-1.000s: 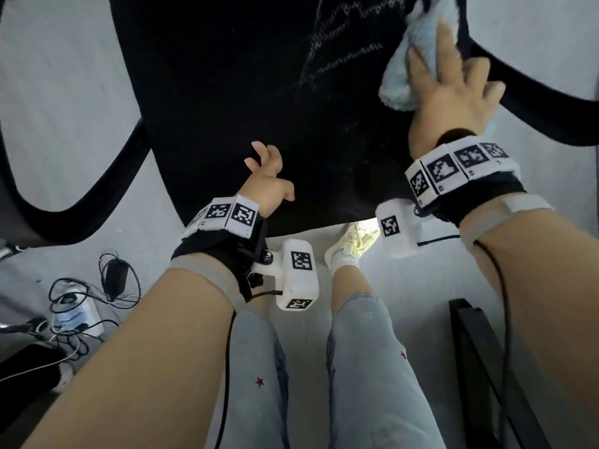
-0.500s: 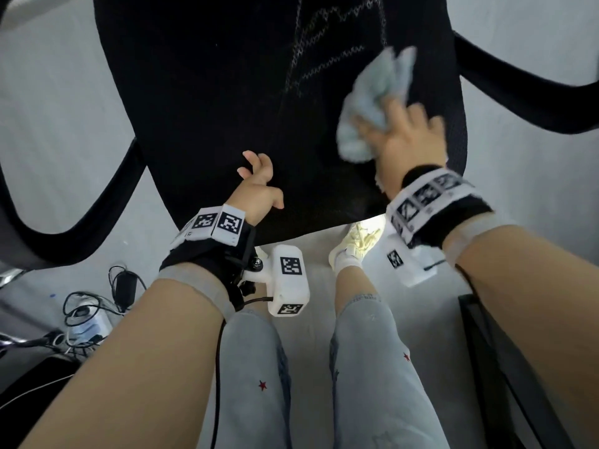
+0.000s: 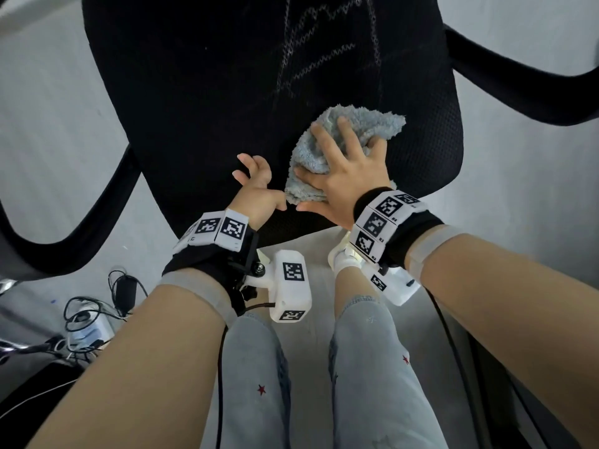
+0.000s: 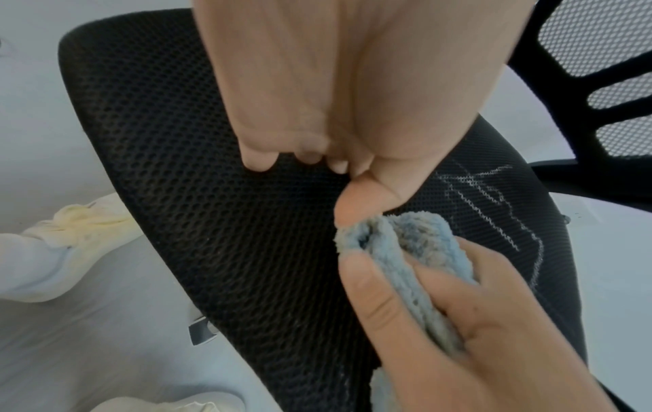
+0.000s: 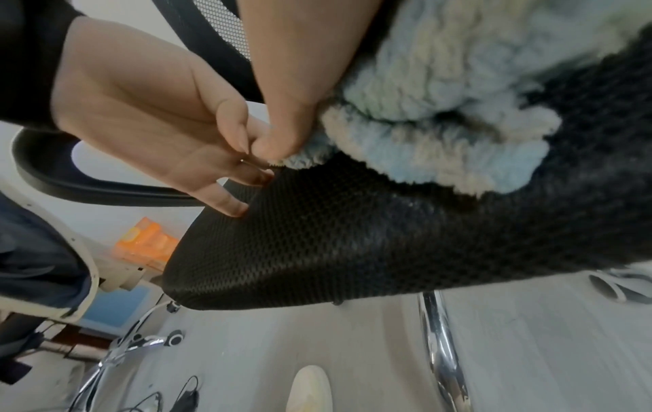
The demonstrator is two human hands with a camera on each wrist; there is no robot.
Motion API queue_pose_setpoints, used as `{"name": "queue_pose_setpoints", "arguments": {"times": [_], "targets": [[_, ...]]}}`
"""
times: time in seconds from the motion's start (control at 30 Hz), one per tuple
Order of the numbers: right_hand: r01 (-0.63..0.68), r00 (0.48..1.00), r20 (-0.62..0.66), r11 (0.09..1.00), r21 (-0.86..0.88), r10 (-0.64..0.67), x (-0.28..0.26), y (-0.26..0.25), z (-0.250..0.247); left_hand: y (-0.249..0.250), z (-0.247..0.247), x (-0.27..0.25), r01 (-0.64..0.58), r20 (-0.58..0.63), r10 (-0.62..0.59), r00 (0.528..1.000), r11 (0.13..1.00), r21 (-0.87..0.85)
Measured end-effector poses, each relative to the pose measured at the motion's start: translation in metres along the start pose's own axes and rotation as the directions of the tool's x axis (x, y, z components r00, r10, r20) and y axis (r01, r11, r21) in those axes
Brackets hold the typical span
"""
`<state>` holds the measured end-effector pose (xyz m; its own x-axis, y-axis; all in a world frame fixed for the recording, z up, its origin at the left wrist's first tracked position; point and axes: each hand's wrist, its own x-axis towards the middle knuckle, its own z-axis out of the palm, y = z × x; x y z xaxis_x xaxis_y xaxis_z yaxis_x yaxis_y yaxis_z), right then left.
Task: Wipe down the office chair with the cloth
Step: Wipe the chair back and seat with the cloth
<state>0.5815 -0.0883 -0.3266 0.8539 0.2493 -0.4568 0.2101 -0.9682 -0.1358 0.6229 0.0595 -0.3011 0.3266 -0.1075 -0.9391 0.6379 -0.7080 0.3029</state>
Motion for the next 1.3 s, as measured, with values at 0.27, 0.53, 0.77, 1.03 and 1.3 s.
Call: {"name": "queue_pose_setpoints", "arguments": {"times": [0.27,0.53,0.77,1.03,1.3], "targets": [[-0.061,0.995,-0.076,0.997,0.049,0.065,0.001,0.026,-0.003,0.004,0.001,0.002,0.028,-0.018,-0.027,0.999,0.998,0.053],[-0.273,0.922,-0.187,0.91,0.313,0.34,0.009,0.026,0.001,0.001,-0.001,0.006,0.043,-0.004,-0.043,0.999,0.997,-0.059],[-0.624,0.78,-0.059,0.781,-0.01,0.623,0.011,0.059,-0.015,0.011,0.0,0.01,0.105,-0.041,-0.106,0.994,0.994,-0.032],[0.036,0.997,0.052,0.927,0.374,-0.06,-0.006,0.009,-0.003,0.011,0.004,0.009,0.09,-0.041,-0.093,0.995,0.993,-0.07],[-0.476,0.845,-0.062,0.8,0.365,0.531,-0.008,0.053,-0.018,0.015,0.009,0.008,0.07,-0.052,-0.073,0.996,0.996,-0.05]]}}
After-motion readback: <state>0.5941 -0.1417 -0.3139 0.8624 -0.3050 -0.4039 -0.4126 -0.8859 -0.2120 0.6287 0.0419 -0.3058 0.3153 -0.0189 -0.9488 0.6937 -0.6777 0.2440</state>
